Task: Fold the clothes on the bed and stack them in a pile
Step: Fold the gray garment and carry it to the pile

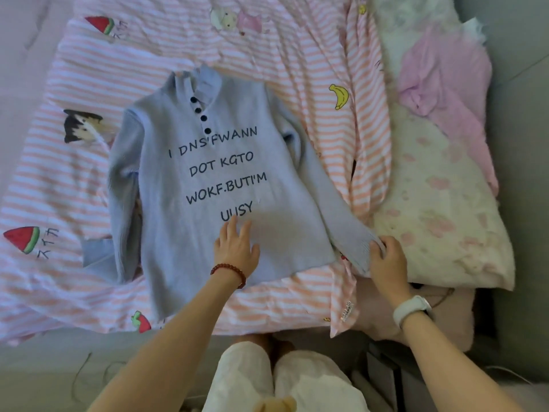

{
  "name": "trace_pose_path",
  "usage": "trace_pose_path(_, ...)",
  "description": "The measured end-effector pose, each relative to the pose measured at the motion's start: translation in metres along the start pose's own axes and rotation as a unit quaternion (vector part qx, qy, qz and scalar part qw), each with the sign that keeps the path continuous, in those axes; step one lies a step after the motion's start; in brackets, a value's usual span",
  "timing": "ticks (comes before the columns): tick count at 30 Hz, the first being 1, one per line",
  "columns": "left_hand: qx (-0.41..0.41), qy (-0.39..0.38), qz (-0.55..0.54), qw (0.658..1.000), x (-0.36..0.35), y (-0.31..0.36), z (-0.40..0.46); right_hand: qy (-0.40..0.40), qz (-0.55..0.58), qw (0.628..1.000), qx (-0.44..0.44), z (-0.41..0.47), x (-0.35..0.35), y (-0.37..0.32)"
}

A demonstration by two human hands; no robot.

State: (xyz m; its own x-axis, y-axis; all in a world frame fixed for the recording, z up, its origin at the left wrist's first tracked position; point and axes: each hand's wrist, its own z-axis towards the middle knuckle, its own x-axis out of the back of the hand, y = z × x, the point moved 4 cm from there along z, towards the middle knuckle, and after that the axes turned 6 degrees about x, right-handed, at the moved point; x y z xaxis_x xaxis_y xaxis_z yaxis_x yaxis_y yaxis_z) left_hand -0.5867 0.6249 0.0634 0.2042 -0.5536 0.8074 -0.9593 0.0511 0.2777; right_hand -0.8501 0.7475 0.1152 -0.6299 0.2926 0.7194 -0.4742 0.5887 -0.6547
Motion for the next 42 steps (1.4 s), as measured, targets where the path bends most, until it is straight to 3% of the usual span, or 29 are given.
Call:
trace_pose_path(5, -0.069, -0.006, 0.000, 0.998, 0.042, 0.054, 0.037, 0.148, 0.039, 0.988, 0.033, 0.032, 0.067, -0.029)
trace_pose_path(9, -0.123, 0.006, 0.004, 0.992, 0.084, 0.102, 0.076, 0.299, 0.042, 0.952, 0.055, 0.077, 0.132, -0.057)
trace_pose_path(12, -0.170, 0.024, 0.018, 0.985, 0.106, 0.135, 0.107, 0.359, 0.023, 0.932, 0.040, 0.114, 0.159, -0.060)
trace_pose_path(17, -0.211, 0.010, 0.056, 0.976, 0.110, 0.177, 0.162, 0.267, -0.024, 0.953, -0.141, 0.153, 0.130, -0.009)
trace_pose_path(21, -0.232, 0.008, 0.099, 0.968, 0.098, 0.202, 0.214, 0.200, 0.082, 0.953, -0.212, 0.158, 0.071, 0.026)
trace_pose_path(26, -0.202, -0.030, 0.204, 0.957, 0.074, 0.218, 0.269, 0.207, 0.186, 0.911, -0.304, 0.176, 0.031, 0.053)
trace_pose_path(30, -0.203, -0.058, 0.287, 0.934, 0.066, 0.227, 0.287, 0.234, 0.360, 0.823, -0.373, 0.204, 0.013, 0.056)
trace_pose_path(33, -0.233, -0.092, 0.236, 0.939, 0.075, 0.241, 0.289, 0.322, 0.417, 0.766, -0.368, 0.220, 0.018, 0.046)
trace_pose_path(36, -0.254, -0.133, 0.097, 0.953, 0.092, 0.253, 0.289, 0.375, 0.446, 0.763, -0.280, 0.235, 0.043, 0.032)
trace_pose_path(39, -0.227, -0.136, 0.011, 0.964, 0.108, 0.260, 0.290, 0.365, 0.481, 0.772, -0.199, 0.242, 0.071, 0.028)
trace_pose_path(42, -0.216, -0.093, 0.011, 0.972, 0.098, 0.265, 0.288, 0.317, 0.512, 0.773, -0.202, 0.242, 0.075, 0.030)
